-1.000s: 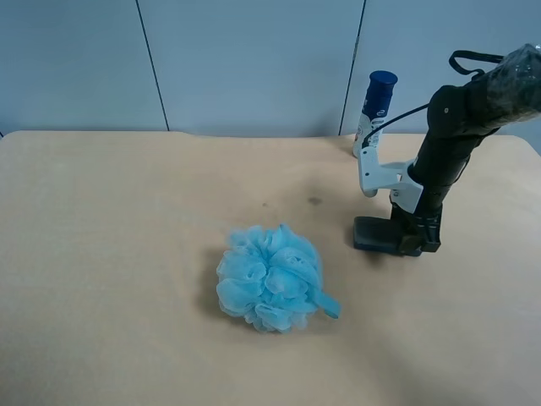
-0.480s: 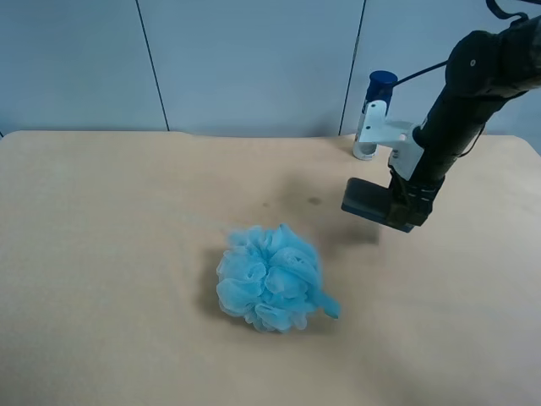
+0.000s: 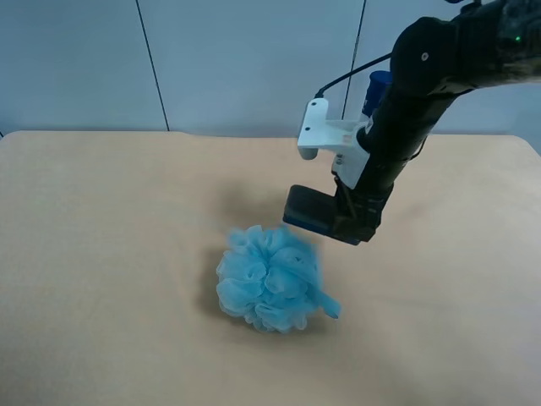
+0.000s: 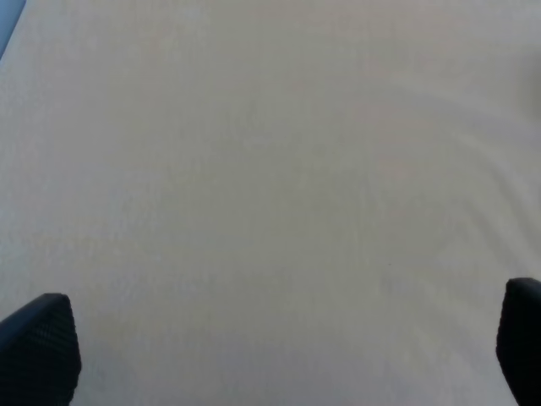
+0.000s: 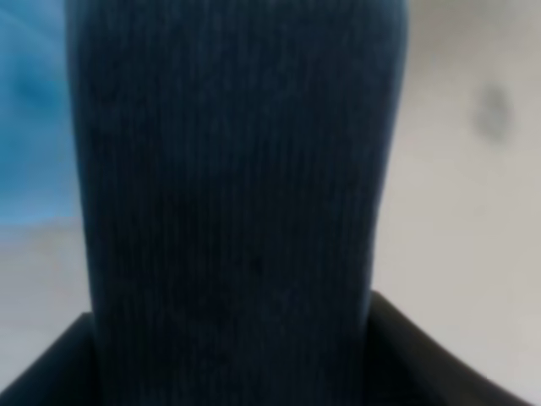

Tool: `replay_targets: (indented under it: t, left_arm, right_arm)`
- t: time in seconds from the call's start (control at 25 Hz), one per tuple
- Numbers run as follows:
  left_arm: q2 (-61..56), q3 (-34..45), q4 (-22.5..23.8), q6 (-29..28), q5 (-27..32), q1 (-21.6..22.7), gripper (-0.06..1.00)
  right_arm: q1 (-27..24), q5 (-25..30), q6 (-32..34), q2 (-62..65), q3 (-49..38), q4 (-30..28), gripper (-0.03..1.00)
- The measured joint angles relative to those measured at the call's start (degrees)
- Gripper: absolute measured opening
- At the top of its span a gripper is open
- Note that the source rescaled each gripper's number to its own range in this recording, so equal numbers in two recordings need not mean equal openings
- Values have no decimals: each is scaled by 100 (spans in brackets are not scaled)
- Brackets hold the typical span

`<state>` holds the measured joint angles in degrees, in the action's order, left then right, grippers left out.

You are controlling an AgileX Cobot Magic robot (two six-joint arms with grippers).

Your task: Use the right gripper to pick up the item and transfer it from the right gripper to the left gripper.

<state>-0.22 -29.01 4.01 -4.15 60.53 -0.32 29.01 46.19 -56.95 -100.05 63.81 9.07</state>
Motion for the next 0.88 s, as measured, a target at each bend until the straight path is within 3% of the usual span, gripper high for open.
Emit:
replay_targets:
  t: [0.4, 0.68, 0.88]
  left_arm:
    - [0, 0, 0, 0, 0, 0, 100]
    - [0, 0, 0, 0, 0, 0, 100]
    - [0, 0, 0, 0, 0, 0, 100]
  right_arm:
    - [1351, -31, 976, 4, 0, -999, 0]
    - [1444, 42, 1266, 325, 75, -1177, 0]
    - [1444, 727, 1280, 445, 545, -1204, 0]
